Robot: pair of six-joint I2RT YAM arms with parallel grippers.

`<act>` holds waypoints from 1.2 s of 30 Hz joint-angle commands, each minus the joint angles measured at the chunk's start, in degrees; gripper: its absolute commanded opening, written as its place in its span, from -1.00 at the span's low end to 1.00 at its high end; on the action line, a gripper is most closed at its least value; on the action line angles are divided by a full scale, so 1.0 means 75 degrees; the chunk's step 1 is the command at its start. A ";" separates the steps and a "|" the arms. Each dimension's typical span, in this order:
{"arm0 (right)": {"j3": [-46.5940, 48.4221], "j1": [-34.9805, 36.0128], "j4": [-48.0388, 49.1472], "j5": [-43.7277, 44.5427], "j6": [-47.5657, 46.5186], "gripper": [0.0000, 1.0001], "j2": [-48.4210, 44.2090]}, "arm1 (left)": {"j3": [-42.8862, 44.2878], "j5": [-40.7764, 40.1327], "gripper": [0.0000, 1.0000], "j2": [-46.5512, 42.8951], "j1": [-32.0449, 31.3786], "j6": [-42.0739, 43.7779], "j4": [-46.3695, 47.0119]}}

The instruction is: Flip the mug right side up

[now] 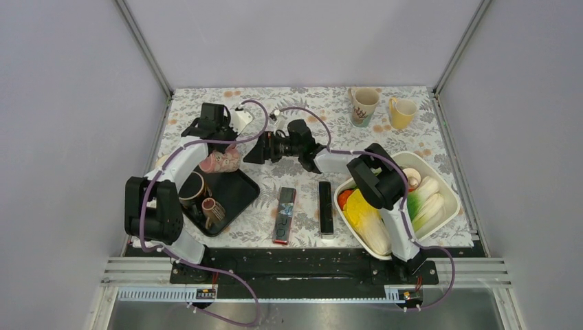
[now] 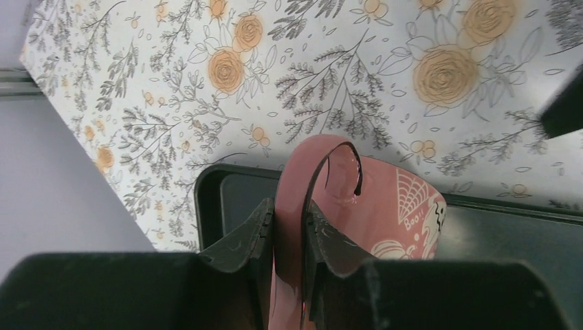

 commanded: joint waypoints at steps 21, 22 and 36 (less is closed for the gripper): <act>0.0485 0.0333 0.3525 -0.1581 0.1933 -1.00 0.0292 | 0.0479 0.2339 -0.77 -0.1175 0.0286 -0.1950 0.0898; 0.0324 0.0247 0.2848 -0.1598 0.1352 -1.00 -0.0039 | 0.0521 0.2270 -0.26 -0.1224 0.0311 -0.1948 0.0848; 0.6283 -0.1613 -1.0634 0.4737 -0.6681 -1.00 0.0623 | 0.1112 0.0783 0.98 -0.1809 0.0522 -0.1133 -0.1511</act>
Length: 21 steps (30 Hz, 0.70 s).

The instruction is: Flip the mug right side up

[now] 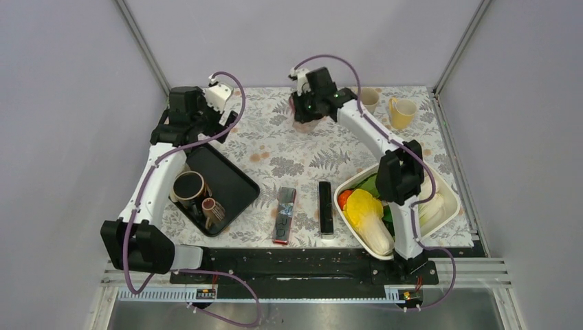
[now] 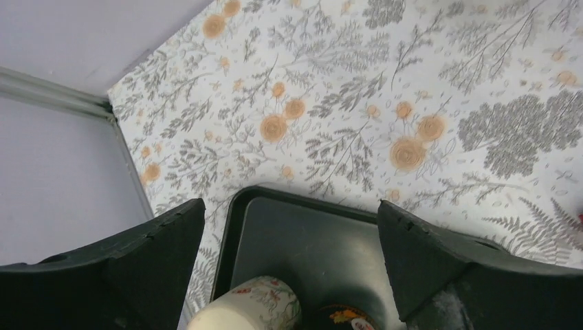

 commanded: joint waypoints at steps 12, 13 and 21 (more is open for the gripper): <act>0.5074 -0.1215 -0.2877 0.2525 -0.1913 -1.00 0.2929 | -0.0790 -0.0767 0.98 0.0375 -0.0471 0.2766 -0.2295; 0.5251 -0.1223 -0.2971 0.2495 -0.1817 -1.00 0.3050 | -0.0729 -0.0758 0.98 0.0456 -0.0471 0.2790 -0.2436; 0.5326 -0.1320 -0.3229 0.2088 -0.1468 -0.52 0.3541 | -0.0866 -0.0674 0.89 0.0763 -0.0728 0.2917 -0.3625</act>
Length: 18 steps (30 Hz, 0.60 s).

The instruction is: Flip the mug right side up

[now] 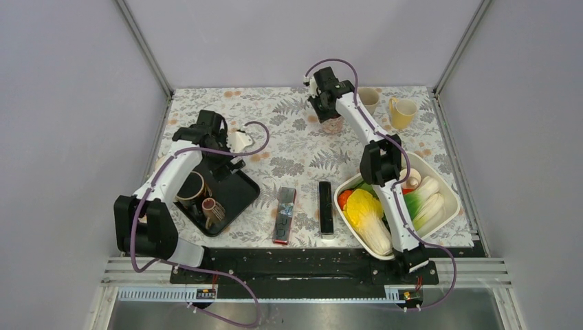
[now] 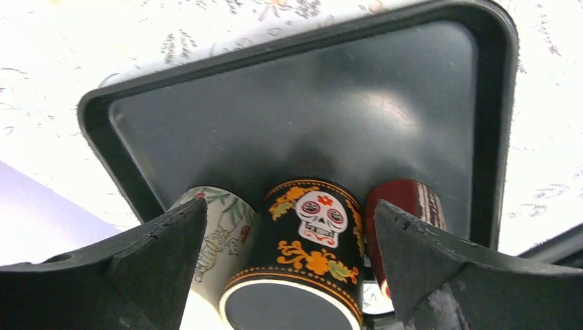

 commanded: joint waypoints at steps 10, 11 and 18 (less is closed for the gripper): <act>0.0228 -0.0189 0.0451 -0.0150 0.0037 0.02 -0.0471 | 0.0136 -0.0179 0.96 -0.0719 -0.0295 -0.0226 -0.1118; 0.0182 -0.0188 0.0426 -0.0151 0.0011 0.08 -0.0544 | 0.0241 -0.0139 0.98 -0.0759 -0.0294 -0.0220 -0.1331; -0.0668 -0.0134 0.0383 -0.0624 -0.0376 0.99 -0.1761 | -0.0063 0.0247 0.98 -0.1276 -0.0943 0.0337 -0.2335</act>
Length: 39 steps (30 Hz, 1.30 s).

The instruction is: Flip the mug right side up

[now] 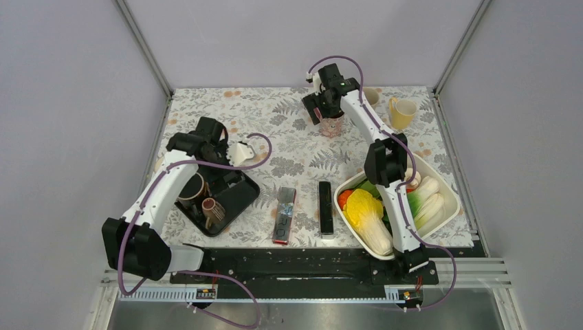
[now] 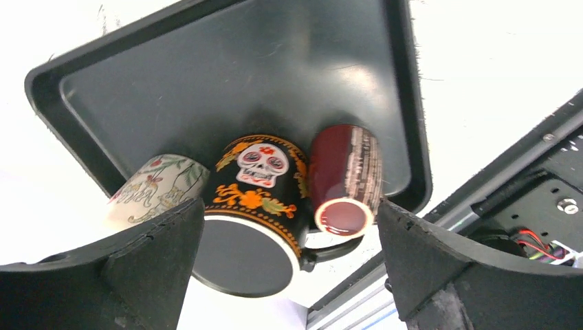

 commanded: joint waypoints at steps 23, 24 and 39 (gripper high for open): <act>-0.4713 0.0503 0.2136 -0.1210 -0.0570 0.99 -0.4877 | -0.1884 -0.1532 0.86 0.0630 -0.1278 0.0884 -0.0145; -0.4709 0.0504 0.2118 -0.1293 -0.0616 0.99 -0.4879 | -0.1879 -0.1451 0.87 0.0594 -0.1288 0.0868 -0.0166; -0.4659 0.0516 0.2117 -0.1607 -0.0829 0.98 -0.4804 | -0.2378 -0.3291 0.79 0.1888 -0.2051 0.0402 0.0632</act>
